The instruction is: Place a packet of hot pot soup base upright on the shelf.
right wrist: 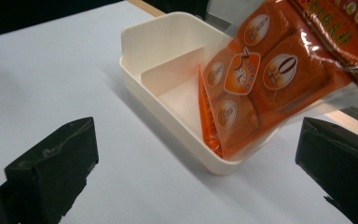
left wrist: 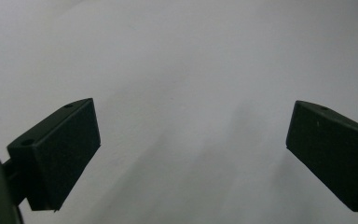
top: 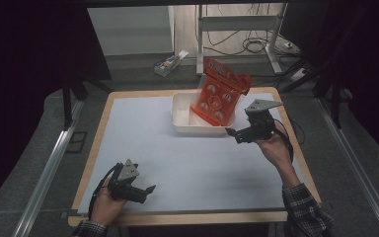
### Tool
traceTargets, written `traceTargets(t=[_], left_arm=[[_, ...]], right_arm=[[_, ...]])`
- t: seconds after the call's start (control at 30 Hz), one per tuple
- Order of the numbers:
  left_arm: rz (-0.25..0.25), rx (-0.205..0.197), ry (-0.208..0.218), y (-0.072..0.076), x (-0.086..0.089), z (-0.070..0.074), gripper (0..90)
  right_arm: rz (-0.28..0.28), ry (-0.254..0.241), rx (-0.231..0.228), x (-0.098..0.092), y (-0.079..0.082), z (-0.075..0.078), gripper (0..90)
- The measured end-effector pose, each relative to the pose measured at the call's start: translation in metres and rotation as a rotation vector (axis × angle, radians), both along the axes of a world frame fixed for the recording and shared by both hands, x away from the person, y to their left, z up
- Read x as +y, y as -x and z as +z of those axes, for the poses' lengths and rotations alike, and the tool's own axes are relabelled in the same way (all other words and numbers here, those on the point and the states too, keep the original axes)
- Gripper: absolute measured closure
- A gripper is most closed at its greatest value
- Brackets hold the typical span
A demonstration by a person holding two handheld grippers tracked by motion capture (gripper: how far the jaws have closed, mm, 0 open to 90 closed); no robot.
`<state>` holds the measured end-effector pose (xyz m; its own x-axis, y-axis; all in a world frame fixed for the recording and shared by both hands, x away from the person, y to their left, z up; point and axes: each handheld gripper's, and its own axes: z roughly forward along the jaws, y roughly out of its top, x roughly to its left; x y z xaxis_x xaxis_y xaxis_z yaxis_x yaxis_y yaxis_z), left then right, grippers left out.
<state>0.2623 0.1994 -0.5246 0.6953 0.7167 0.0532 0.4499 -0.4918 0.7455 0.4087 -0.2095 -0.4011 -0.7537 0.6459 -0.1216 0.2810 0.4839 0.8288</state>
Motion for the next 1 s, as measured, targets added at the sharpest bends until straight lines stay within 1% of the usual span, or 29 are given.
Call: traceTargets(t=[0.1,0.2,0.3,0.4,0.47,0.53,0.63,0.77,0.9,1.0], left_arm=[[-0.002,0.0,0.008,0.0,0.0,0.0,2.5],[-0.002,0.002,0.02,0.0,0.0,0.001,2.4],[-0.004,0.003,0.029,0.001,0.0,0.001,2.4],[-0.005,0.004,0.033,0.001,0.0,0.001,2.3],[-0.006,0.004,0.035,0.001,0.0,0.002,2.3],[-0.006,0.005,0.038,0.001,0.0,0.002,2.3],[-0.007,0.005,0.035,0.001,0.0,0.002,2.3],[-0.007,0.003,0.036,0.001,0.0,0.002,2.4],[-0.009,0.003,0.033,0.001,0.0,0.002,2.4],[-0.009,0.003,0.032,0.001,-0.001,0.002,2.5]], right_arm=[[0.009,-0.001,-0.004,-0.001,0.007,-0.005,0.0],[0.015,-0.007,-0.006,-0.001,0.015,-0.007,0.0],[0.018,-0.026,-0.009,-0.003,0.023,-0.007,0.0],[0.019,-0.047,-0.001,-0.004,0.029,-0.009,0.0],[0.031,-0.064,0.007,-0.004,0.032,-0.011,0.0],[0.038,-0.084,0.001,-0.005,0.036,-0.015,0.0],[0.038,-0.077,0.024,-0.006,0.039,-0.025,0.0],[0.037,-0.054,0.05,-0.007,0.044,-0.038,0.0],[0.035,-0.024,0.053,-0.007,0.051,-0.048,0.0],[0.037,-0.001,0.044,-0.009,0.056,-0.055,0.0]])
